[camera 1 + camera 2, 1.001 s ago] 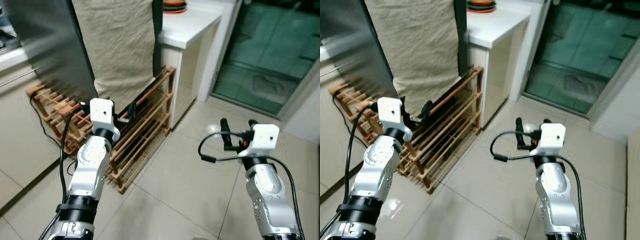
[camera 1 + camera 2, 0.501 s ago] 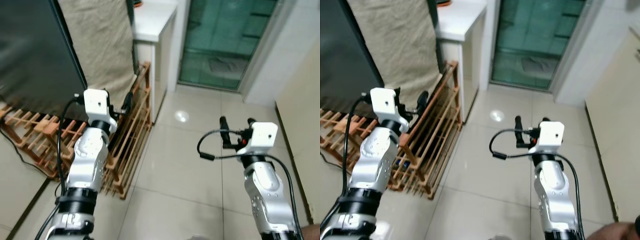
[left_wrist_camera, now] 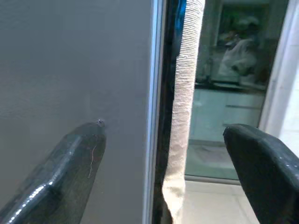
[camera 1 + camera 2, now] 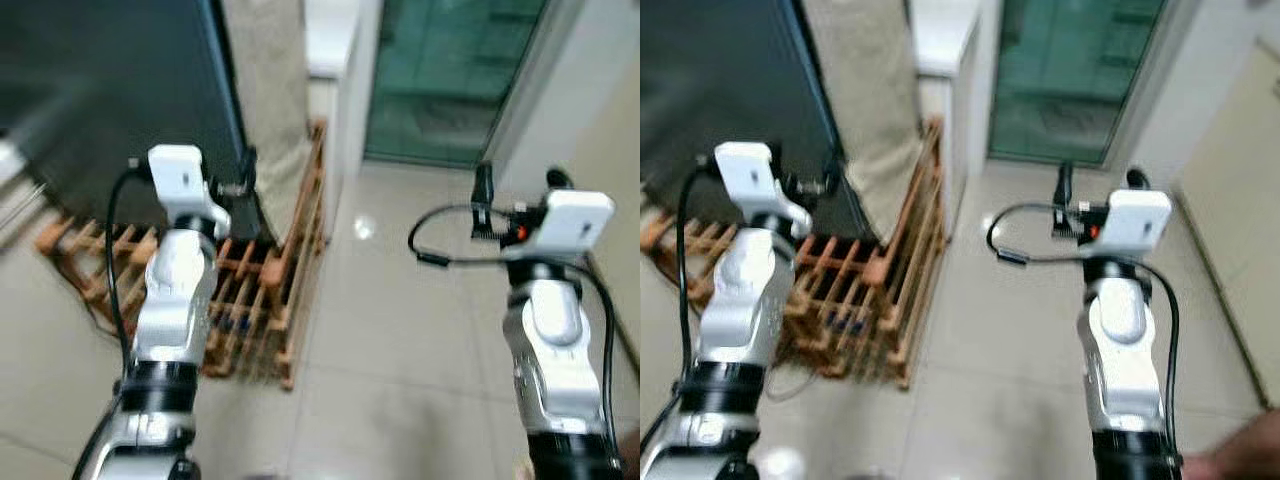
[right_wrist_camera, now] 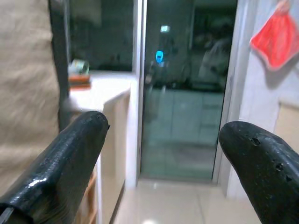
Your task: Restocking fridge
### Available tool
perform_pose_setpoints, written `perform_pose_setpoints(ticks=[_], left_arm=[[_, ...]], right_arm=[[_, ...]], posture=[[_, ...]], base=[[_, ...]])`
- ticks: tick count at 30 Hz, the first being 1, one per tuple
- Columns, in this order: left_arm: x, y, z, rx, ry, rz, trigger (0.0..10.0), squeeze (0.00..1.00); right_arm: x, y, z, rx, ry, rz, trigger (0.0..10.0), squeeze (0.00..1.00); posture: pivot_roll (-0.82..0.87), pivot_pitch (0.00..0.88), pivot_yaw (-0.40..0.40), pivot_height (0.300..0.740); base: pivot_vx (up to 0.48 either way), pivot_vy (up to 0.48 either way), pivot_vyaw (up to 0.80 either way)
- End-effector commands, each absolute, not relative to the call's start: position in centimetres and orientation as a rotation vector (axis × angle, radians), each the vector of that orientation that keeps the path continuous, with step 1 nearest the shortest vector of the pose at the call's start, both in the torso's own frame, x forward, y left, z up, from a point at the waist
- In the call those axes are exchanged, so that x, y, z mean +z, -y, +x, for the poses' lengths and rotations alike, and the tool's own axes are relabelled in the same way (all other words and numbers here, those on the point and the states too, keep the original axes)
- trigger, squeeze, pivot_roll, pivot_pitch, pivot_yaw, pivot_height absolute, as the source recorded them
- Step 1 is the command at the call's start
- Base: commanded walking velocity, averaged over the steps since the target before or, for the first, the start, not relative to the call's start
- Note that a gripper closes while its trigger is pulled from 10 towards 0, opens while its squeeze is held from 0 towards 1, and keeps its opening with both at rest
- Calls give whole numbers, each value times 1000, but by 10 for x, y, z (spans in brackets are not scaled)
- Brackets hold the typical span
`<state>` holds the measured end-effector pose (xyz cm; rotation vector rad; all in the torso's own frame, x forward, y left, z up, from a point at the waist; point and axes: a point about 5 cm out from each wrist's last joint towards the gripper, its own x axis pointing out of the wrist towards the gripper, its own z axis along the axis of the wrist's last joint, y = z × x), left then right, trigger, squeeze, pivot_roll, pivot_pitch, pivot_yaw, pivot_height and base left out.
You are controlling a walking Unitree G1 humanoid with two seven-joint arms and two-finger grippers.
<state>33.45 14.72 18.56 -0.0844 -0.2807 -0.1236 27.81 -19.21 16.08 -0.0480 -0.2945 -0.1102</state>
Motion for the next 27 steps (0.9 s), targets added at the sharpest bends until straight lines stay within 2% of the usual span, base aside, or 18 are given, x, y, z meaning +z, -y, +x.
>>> perform_pose_setpoints(ticks=[1,9,12,15,24,27], left_arm=[[187,-144,334,-142,276,-89,10000,0],[189,-143,332,-142,287,-129,10000,0],[197,-150,325,-116,336,-161,10000,0],[213,-154,313,-99,405,-163,10000,0],[248,-138,303,-137,530,-233,10000,0],[258,-134,301,-163,569,-205,10000,0]], right_arm=[[159,192,278,-114,279,-47,10000,137],[158,191,278,-109,271,-46,10000,137],[184,187,268,-119,407,-115,10000,137],[211,170,247,-55,569,-228,10000,141],[239,168,251,-90,661,-211,10000,141],[255,170,254,-96,701,-199,10000,137]], posture=[[-110,0,43,740],[-109,0,43,740],[-108,0,39,740],[-107,0,35,740],[-107,0,29,740],[-109,0,17,740]], base=[[458,0,0],[458,0,0],[0,157,0],[0,0,0],[0,0,0],[0,0,0]])
